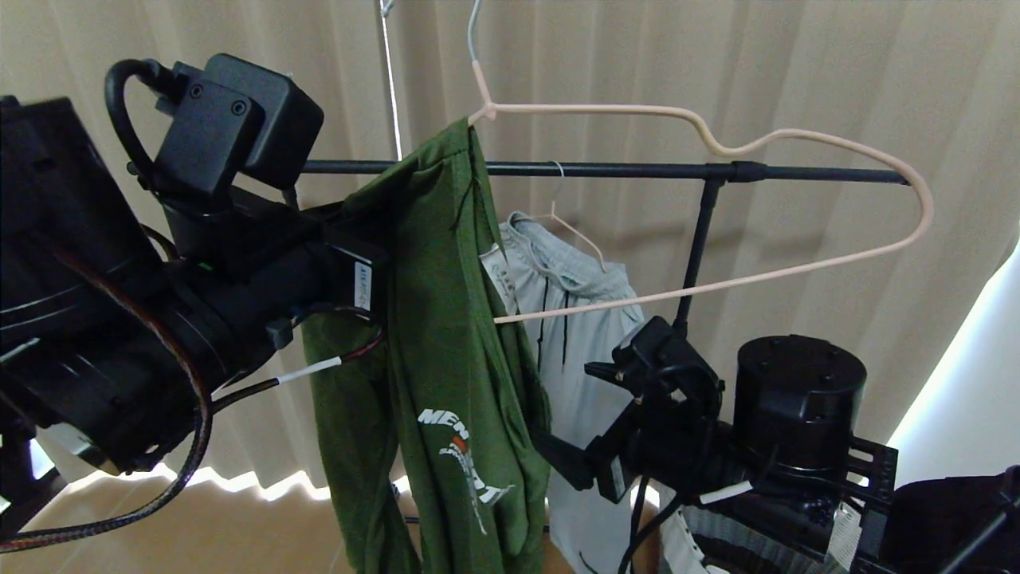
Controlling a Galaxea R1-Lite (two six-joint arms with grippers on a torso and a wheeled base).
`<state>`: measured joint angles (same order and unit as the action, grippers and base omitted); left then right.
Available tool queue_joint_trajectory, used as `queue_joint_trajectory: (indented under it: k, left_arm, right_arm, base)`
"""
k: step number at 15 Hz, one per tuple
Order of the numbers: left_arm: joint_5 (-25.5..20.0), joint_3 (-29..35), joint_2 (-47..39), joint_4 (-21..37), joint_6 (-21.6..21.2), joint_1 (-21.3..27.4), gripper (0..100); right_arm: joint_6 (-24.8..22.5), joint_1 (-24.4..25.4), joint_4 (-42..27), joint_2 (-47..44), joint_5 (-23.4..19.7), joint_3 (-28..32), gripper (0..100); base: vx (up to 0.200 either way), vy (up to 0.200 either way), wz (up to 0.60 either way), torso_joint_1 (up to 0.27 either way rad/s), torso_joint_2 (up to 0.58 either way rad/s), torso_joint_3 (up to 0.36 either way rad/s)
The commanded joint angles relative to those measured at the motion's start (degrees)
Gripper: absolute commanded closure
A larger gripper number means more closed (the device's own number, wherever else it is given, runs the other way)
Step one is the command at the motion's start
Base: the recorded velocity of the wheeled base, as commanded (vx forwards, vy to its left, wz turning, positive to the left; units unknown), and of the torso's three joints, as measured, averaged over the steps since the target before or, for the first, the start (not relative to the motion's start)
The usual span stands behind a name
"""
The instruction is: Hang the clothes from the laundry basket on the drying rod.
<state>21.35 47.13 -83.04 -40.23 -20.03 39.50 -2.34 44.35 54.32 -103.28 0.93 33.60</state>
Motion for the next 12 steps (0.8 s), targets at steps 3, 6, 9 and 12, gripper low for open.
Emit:
queue_joint_trajectory:
  k: [3, 6, 9, 12]
  left_arm:
    - [0.19, -0.2, -0.1, -0.11, -0.01, -0.56, 100]
    - [0.45, -1.69, -0.28, -0.02, -2.38, -4.08, 100]
    - [0.36, -4.33, -0.1, -0.11, -7.74, -7.59, 100]
    - [0.28, -9.34, 0.78, -0.99, -13.02, -11.02, 100]
  right_arm:
    - [-0.12, -0.93, 0.26, 1.33, 0.13, -5.12, 100]
    - [-0.47, -4.8, -0.27, 5.28, 0.22, -6.53, 100]
    - [-2.76, -9.46, -1.5, 7.21, 0.22, -5.82, 100]
    - [-3.37, -14.38, -1.32, 7.13, 0.13, -3.8, 100]
  base:
    - [0.0, 0.0, 0.0, 0.0, 0.0, 0.0]
    - [0.0, 0.0, 0.0, 0.0, 0.0, 0.0]
    - [0.0, 0.0, 0.0, 0.0, 0.0, 0.0]
    - [0.0, 0.0, 0.0, 0.0, 0.0, 0.0]
